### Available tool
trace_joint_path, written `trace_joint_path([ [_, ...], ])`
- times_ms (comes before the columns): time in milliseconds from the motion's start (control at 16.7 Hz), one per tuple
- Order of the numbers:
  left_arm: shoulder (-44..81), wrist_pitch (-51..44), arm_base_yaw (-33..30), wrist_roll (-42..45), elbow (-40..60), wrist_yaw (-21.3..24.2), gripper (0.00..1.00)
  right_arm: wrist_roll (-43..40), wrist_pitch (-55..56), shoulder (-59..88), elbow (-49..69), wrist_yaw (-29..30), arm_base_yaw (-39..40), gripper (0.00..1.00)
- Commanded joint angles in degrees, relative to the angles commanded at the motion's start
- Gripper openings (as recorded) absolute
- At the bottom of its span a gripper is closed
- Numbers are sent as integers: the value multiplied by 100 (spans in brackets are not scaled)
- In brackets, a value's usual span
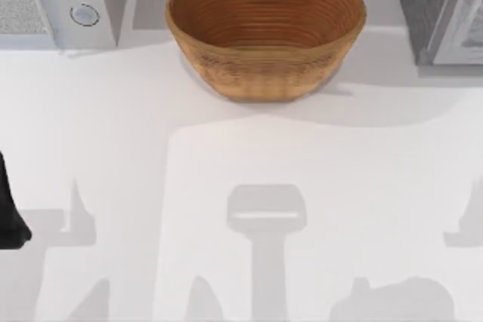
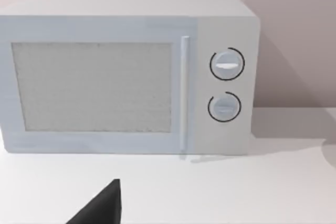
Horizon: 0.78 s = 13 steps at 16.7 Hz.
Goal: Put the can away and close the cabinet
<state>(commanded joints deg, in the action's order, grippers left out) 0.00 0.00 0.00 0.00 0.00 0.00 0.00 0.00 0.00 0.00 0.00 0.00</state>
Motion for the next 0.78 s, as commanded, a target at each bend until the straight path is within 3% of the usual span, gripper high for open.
trace_joint_path([
  [420, 0, 0, 0, 0, 0, 0, 100, 13, -76, 290, 364, 46, 54, 0],
  [780, 0, 0, 0, 0, 0, 0, 100, 31, -561, 1815, 2371, 270, 264, 0],
])
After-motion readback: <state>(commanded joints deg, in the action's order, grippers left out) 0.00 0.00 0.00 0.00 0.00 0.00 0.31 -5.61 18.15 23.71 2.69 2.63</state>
